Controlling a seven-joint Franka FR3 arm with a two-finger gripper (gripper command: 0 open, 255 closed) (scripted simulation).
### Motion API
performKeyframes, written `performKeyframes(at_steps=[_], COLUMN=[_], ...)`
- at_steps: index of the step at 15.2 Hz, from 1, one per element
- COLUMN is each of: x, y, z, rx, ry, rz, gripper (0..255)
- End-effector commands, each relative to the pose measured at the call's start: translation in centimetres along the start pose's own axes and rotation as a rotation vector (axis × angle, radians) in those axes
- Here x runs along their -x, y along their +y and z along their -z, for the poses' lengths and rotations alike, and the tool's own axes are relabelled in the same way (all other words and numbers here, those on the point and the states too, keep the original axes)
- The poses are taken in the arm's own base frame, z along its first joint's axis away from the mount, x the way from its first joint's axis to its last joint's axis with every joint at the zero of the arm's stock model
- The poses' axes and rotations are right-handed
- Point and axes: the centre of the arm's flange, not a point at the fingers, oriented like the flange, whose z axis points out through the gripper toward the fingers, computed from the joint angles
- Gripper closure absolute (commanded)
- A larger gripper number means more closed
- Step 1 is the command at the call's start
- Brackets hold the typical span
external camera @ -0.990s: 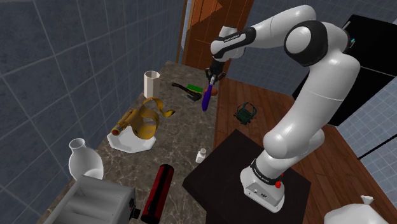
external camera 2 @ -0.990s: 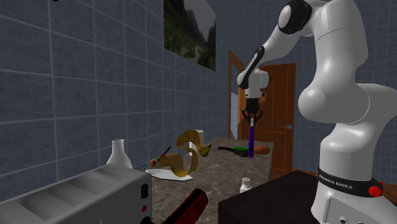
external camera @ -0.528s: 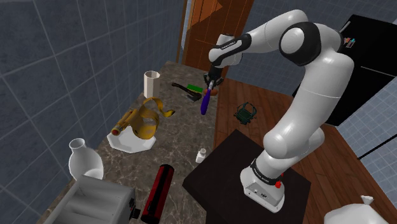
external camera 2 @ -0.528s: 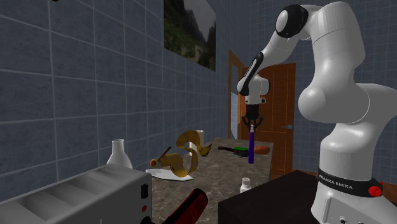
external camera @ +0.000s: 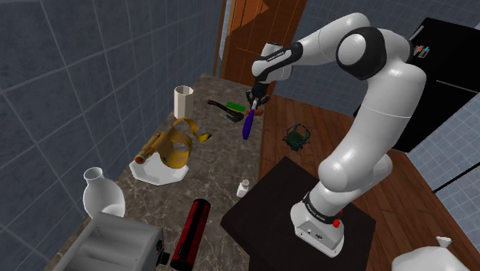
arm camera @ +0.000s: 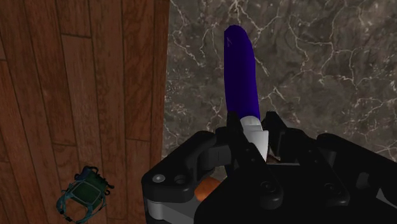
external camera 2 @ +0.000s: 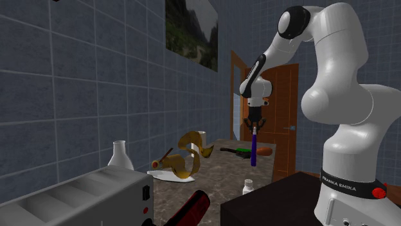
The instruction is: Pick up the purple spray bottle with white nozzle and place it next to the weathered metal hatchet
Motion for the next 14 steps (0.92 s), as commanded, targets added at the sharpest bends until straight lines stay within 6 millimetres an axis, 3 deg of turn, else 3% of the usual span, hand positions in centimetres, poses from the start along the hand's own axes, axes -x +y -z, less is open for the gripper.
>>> performKeyframes(at_steps=[1, 6, 10, 14], x=[0.0, 0.0, 0.0, 0.0], y=[0.0, 0.0, 0.0, 0.0], z=[0.0, 0.0, 5.0, 5.0], rx=[0.000, 0.000, 0.000, 0.000], ry=[0.000, 0.000, 0.000, 0.000], rz=[0.000, 0.000, 0.000, 0.000], gripper=[0, 0, 0, 0])
